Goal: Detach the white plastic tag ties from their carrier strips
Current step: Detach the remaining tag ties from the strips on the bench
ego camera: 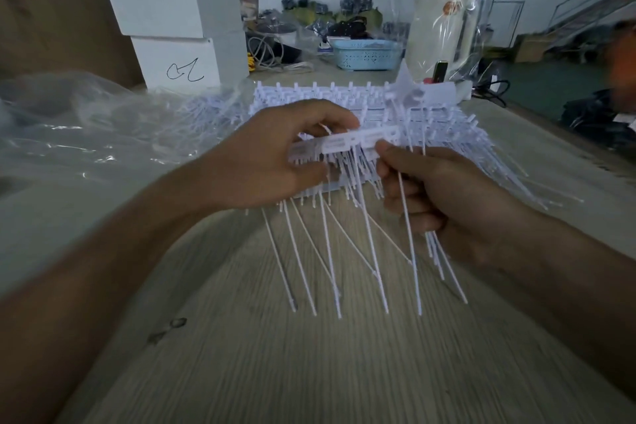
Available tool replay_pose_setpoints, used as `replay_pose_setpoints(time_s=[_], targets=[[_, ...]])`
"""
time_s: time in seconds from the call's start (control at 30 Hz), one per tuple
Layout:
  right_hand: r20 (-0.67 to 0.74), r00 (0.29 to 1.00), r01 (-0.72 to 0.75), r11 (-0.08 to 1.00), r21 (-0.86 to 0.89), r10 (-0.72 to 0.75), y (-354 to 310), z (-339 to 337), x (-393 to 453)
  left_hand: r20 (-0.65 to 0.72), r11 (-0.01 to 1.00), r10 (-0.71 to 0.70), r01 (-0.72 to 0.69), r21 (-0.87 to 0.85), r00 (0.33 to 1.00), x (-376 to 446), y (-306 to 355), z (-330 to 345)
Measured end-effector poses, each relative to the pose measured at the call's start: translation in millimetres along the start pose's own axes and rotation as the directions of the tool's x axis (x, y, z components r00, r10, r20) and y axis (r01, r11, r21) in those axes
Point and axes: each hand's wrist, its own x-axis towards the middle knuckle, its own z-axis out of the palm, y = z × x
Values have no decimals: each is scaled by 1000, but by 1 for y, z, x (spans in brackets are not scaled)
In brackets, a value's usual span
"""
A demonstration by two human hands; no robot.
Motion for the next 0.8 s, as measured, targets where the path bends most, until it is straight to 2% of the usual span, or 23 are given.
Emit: replay_pose_setpoints(time_s=[0.2,0.3,0.47,0.57,0.67,0.8], targets=[[96,995,-39,998,43,35,4,1,1,-171,968,113,-69,242,979,1,2,16],[79,997,-30,999,30,27,3,2,1,-221,952,182,-115,284,958,0,2,13],[48,996,79,996,-50,-76,2,-2,-1,-137,898,338,-275,344,931,-3,16,22],[100,982,166,983,-80,-158,0,-4,-2,-172,908,328,-260,329,929,-2,18,22],[193,966,186,981,-47,-174,-6,-6,-4,-248,935,291,-220,278,924,-2,19,18],[213,961,195,978,-75,-175,-12,-9,-6,-288,907,345,-238,348,893,-3,18,17]])
